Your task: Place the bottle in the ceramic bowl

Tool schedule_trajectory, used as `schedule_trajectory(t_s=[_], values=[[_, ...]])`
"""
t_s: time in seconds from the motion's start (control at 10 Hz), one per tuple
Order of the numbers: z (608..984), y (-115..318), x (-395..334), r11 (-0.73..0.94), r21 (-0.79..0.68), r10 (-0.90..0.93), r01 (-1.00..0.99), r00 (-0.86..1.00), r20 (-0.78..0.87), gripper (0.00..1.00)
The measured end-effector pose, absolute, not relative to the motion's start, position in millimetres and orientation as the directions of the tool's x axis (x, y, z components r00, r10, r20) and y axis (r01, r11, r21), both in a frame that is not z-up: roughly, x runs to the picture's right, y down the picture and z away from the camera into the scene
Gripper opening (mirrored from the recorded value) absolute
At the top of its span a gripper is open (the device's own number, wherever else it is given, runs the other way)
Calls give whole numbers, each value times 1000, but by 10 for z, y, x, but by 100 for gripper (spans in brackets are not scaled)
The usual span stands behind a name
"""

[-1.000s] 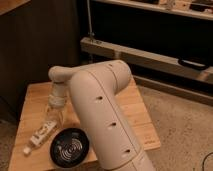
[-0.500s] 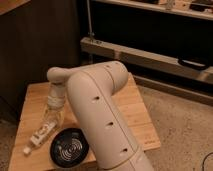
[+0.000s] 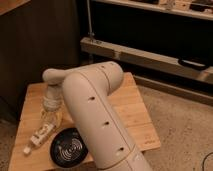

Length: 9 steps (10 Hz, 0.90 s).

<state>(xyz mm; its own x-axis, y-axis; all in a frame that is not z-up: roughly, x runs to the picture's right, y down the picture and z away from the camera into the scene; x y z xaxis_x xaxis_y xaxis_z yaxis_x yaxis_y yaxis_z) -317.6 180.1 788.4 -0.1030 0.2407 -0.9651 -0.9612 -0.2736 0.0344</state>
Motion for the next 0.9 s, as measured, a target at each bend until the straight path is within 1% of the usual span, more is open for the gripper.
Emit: schedule_trajectory(t_s=[0.9], values=[[7926, 1979, -3291, -254, -30, 283, -967, -44, -958, 65]])
